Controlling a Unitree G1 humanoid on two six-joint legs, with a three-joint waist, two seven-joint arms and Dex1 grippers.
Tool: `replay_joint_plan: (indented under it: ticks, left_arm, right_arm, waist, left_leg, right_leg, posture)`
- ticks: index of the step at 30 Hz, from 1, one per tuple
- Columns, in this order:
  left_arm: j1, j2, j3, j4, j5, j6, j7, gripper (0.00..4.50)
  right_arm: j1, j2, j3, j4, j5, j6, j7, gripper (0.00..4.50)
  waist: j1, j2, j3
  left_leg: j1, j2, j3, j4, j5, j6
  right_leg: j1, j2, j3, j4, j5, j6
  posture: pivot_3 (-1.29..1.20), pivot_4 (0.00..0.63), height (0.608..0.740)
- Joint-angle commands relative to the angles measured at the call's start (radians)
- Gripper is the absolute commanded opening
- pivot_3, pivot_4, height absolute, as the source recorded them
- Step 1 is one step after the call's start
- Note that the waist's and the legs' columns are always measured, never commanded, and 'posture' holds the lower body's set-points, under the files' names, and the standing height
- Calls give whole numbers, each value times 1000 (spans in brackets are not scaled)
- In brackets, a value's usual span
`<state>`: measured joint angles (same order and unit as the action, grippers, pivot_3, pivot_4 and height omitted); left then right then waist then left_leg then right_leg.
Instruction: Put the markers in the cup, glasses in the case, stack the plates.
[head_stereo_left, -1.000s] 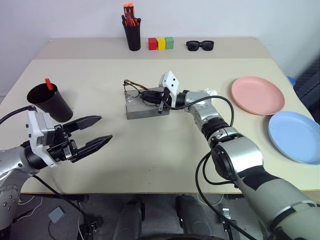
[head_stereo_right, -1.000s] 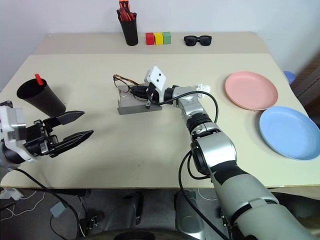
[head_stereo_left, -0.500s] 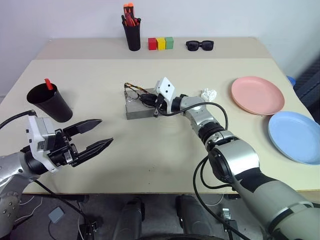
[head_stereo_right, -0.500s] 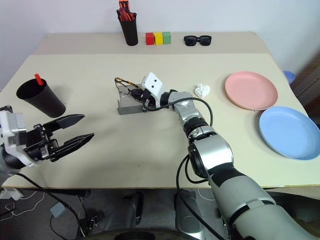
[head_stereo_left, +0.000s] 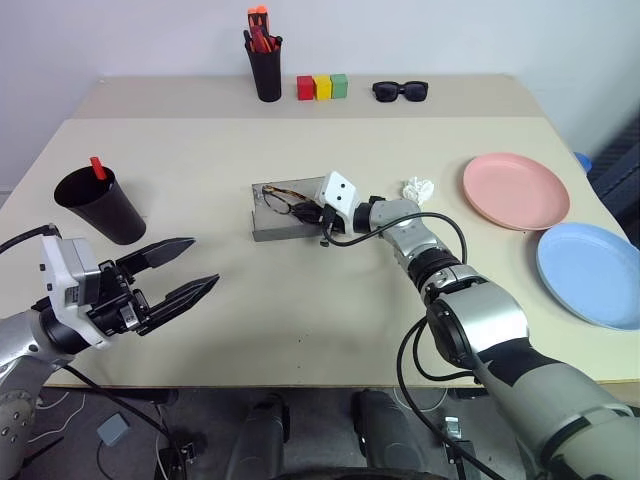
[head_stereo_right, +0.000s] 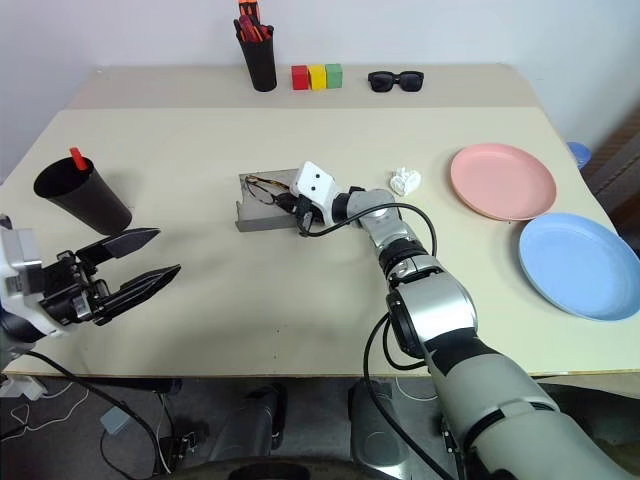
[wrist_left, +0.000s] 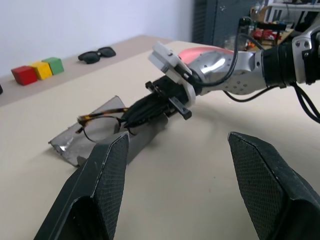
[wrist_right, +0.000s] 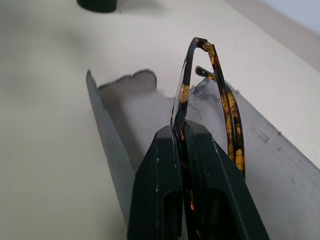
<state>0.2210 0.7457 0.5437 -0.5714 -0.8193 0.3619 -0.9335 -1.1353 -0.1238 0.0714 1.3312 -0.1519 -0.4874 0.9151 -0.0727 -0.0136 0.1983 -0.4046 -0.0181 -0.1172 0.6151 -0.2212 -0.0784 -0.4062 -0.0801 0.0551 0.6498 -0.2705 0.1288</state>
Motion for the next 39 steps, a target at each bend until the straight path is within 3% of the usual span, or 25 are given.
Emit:
replay_joint_plan:
  ticks: [1, 12, 24, 39]
  left_arm:
    - [-4, -5, 18, -17, -2, -26, -2, 3244]
    - [-18, -16, -14, 0, 9, -40, -8, 3244]
    - [-43, -17, -38, 15, 13, -41, -10, 3244]
    - [-57, -22, -52, 18, 17, -39, -9, 3244]
  right_arm:
    - [-16, -26, -8, -9, 1, -18, 21, 58]
    - [-17, -107, -16, -10, 10, 13, 149, 58]
    - [2, -128, -55, -28, 67, 35, 331, 58]
    - [8, -147, -55, -34, 87, 79, 442, 58]
  waist:
    - [0, 0, 0]
    - [1, 0, 0]
    - [1, 0, 0]
    - [1, 0, 0]
  left_leg:
    - [0, 0, 0, 0, 0, 0]
    - [0, 0, 0, 0, 0, 0]
    - [1, 0, 0, 0, 0, 0]
    - [1, 0, 0, 0, 0, 0]
  right_leg:
    - [0, 0, 0, 0, 0, 0]
    - [0, 0, 0, 0, 0, 0]
    - [1, 0, 0, 0, 0, 0]
    - [1, 0, 0, 0, 0, 0]
  posture:
    - [0, 150, 740]
    - [0, 150, 740]
    - [0, 150, 740]
    - [0, 150, 740]
